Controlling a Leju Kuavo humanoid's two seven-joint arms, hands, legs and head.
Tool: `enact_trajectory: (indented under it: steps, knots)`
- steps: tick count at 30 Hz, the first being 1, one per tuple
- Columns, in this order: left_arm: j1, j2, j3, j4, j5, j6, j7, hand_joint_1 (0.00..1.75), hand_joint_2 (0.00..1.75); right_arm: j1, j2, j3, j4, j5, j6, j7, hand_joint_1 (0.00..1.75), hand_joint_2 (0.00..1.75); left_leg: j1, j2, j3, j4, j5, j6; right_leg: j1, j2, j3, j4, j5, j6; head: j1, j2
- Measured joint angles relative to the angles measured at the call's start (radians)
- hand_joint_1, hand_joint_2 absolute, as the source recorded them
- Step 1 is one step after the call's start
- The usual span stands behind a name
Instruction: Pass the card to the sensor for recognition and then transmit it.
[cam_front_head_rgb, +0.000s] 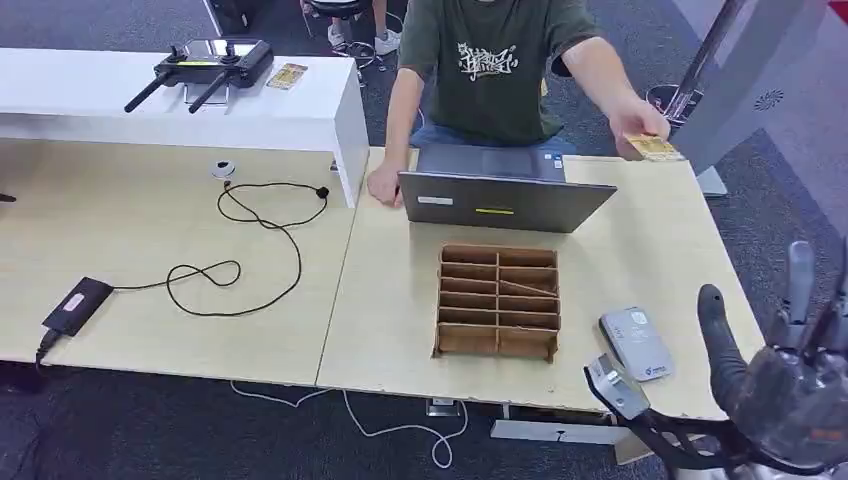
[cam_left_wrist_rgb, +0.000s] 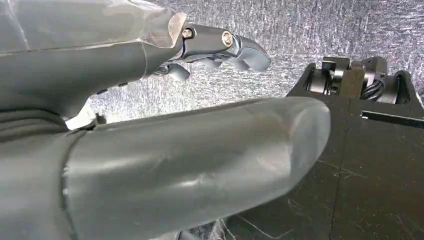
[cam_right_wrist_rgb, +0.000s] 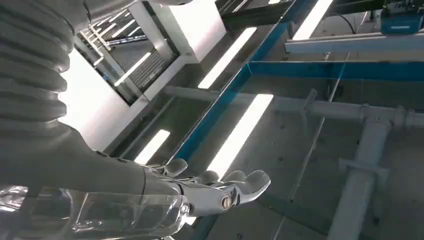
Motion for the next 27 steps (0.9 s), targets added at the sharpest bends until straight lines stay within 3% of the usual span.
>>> enact_trajectory:
  steps: [9,15,19,20,21,22,24,25,27]
  knots:
    - [0.000,0.002,-0.013,0.000,0.000,0.000,-0.004,0.00,0.00,0.004,0.000,-0.016,0.015,0.000,0.000,0.023,0.00,1.75,0.000,0.000,0.000,0.000,0.000,0.000,0.000,0.000,0.000,0.000,0.000,0.000,0.000,0.000]
    - [0.001,0.005,-0.034,0.000,0.033,-0.005,-0.007,0.00,0.00,0.017,-0.002,-0.020,0.108,0.000,0.000,0.082,0.00,1.75,0.000,-0.001,-0.001,0.000,0.000,0.000,0.000,-0.001,0.001,0.000,0.000,0.000,0.000,0.000]
    - [-0.001,0.005,-0.039,0.000,0.042,-0.011,-0.007,0.00,0.00,0.012,-0.002,-0.023,0.199,0.000,0.000,0.030,0.00,1.75,0.001,0.000,-0.001,0.000,0.000,0.000,0.000,0.000,0.001,0.000,0.000,0.000,0.000,0.000]
    - [-0.001,0.005,-0.040,0.000,0.044,-0.014,-0.007,0.00,0.00,0.008,-0.003,-0.021,0.226,0.000,0.000,0.066,0.00,1.75,0.000,-0.001,-0.001,0.000,0.000,0.000,0.000,-0.001,0.001,0.000,0.000,0.000,0.000,0.000]
    - [-0.001,0.005,-0.041,0.000,0.045,-0.019,-0.007,0.00,0.00,-0.002,-0.010,-0.007,0.265,0.000,0.000,0.143,0.00,1.75,0.001,0.000,-0.001,0.000,0.000,0.000,0.000,-0.001,0.001,0.000,0.000,0.000,0.000,0.000]
    - [-0.001,0.005,-0.042,0.000,0.047,-0.023,-0.007,0.00,0.00,-0.019,-0.021,0.016,0.302,0.000,0.002,0.234,0.00,1.75,0.001,0.000,-0.002,0.000,0.000,0.000,0.000,0.000,0.001,0.001,0.000,0.000,0.000,0.000]
    - [-0.006,0.008,-0.045,0.000,0.048,-0.033,-0.007,0.00,0.00,-0.090,-0.062,0.127,0.406,0.000,0.034,0.485,0.00,1.75,0.000,0.004,-0.001,0.000,0.001,-0.001,0.000,0.003,-0.001,0.001,0.002,-0.002,0.000,0.000]
    - [-0.010,0.008,-0.046,0.000,0.048,-0.040,-0.007,0.00,0.00,-0.125,-0.082,0.193,0.447,0.000,0.058,0.561,0.00,1.75,0.000,0.005,0.000,0.000,0.001,-0.001,0.000,0.005,-0.002,0.001,0.002,-0.002,0.000,0.000]
    - [-0.016,0.009,-0.050,0.000,0.048,-0.047,-0.007,0.00,0.00,-0.183,-0.103,0.290,0.505,0.000,0.090,0.626,0.00,1.75,0.001,0.004,-0.001,0.000,0.003,-0.002,0.000,0.004,-0.002,0.001,0.003,-0.002,0.000,0.000]
